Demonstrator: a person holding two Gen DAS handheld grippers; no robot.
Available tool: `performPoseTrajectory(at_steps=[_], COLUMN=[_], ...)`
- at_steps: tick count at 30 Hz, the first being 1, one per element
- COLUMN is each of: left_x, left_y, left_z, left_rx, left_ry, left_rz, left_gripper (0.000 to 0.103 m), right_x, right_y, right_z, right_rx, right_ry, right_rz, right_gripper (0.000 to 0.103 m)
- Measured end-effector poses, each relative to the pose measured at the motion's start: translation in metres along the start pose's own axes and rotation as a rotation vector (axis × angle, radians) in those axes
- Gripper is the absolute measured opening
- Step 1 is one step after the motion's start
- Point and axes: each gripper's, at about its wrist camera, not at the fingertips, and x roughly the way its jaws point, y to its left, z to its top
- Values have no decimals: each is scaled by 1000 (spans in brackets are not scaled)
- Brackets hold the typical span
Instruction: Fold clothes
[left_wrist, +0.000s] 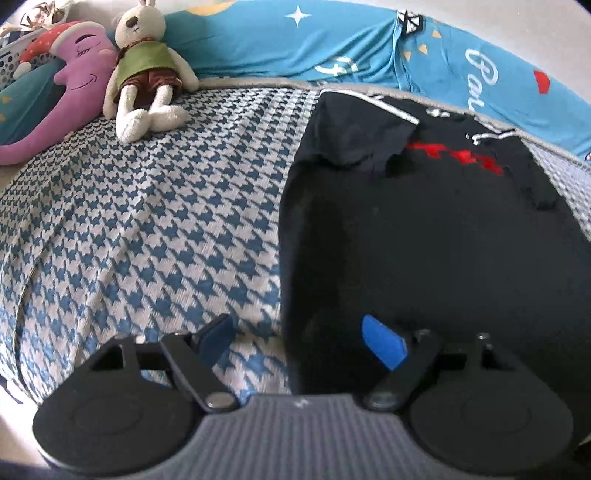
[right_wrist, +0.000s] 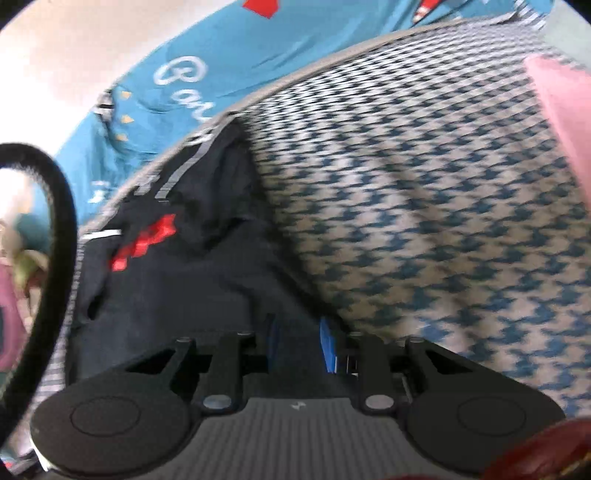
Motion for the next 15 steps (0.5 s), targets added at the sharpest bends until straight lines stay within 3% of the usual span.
performPoseTrajectory(at_steps=[5, 11, 15], left_x=[1, -7, -9], left_y=[-6, -6, -16], left_z=[-6, -9, -13], left_rx=[19, 2, 28], left_ry=[17, -25, -24], left_rz=[16, -46, -76], left_gripper=[86, 85, 85], right_x=[0, -8, -4], right_y=[-6, -6, 1], right_z=[-1, 0, 0], right_rx=[22, 43, 19], right_ry=[-9, -50, -22], right_rz=[-45, 16, 40], right_gripper=[14, 22, 24])
